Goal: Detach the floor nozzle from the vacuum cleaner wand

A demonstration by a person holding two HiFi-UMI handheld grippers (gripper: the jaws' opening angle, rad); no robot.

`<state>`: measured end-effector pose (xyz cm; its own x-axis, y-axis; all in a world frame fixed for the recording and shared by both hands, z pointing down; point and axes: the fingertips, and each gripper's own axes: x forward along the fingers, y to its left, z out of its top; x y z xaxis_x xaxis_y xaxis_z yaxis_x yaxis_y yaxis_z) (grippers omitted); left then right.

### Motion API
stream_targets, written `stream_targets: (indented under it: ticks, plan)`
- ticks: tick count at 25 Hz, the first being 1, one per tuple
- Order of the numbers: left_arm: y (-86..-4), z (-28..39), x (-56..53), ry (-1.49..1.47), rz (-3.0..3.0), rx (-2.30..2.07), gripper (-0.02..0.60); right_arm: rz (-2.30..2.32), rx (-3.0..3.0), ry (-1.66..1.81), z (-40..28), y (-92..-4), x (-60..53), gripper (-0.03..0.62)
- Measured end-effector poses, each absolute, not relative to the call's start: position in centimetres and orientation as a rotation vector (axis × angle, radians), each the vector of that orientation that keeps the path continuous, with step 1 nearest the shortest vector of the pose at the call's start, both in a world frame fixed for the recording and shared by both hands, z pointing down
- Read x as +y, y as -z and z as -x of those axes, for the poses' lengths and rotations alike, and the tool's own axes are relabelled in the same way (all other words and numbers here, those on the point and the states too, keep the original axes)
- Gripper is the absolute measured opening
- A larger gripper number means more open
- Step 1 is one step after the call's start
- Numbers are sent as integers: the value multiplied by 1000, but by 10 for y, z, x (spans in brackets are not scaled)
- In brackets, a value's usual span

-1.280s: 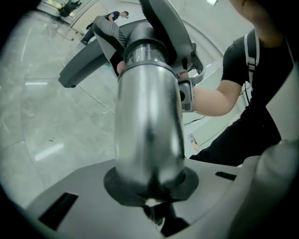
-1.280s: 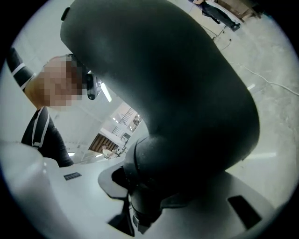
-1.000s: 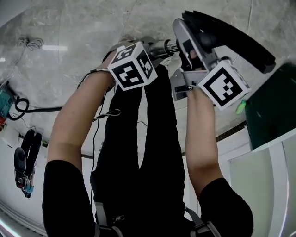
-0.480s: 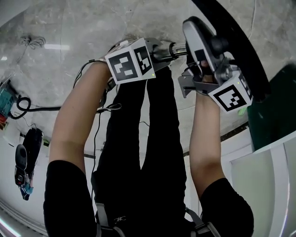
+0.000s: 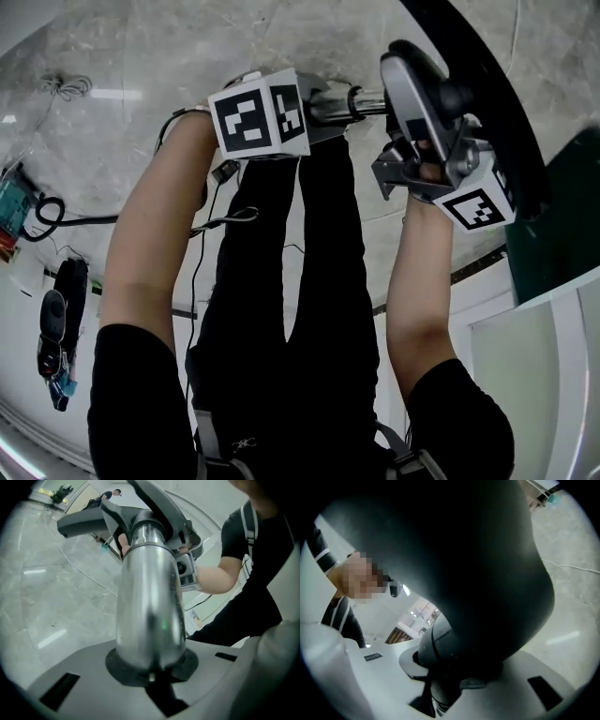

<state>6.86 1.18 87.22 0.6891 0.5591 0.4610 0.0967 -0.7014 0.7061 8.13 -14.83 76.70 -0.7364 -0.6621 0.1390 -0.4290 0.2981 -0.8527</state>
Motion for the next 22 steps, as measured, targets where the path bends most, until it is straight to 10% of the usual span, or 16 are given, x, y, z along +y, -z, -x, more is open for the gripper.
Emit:
stream_targets:
  ticks: [10,22]
  plan:
    - [-897,-86,2,-1121,-2290,167,48,1776,1840,1777,-136,-817,-144,117]
    - [-809,-82,35,-492,-1846,715,48,875,2125,1471,-82,-757,-166,95]
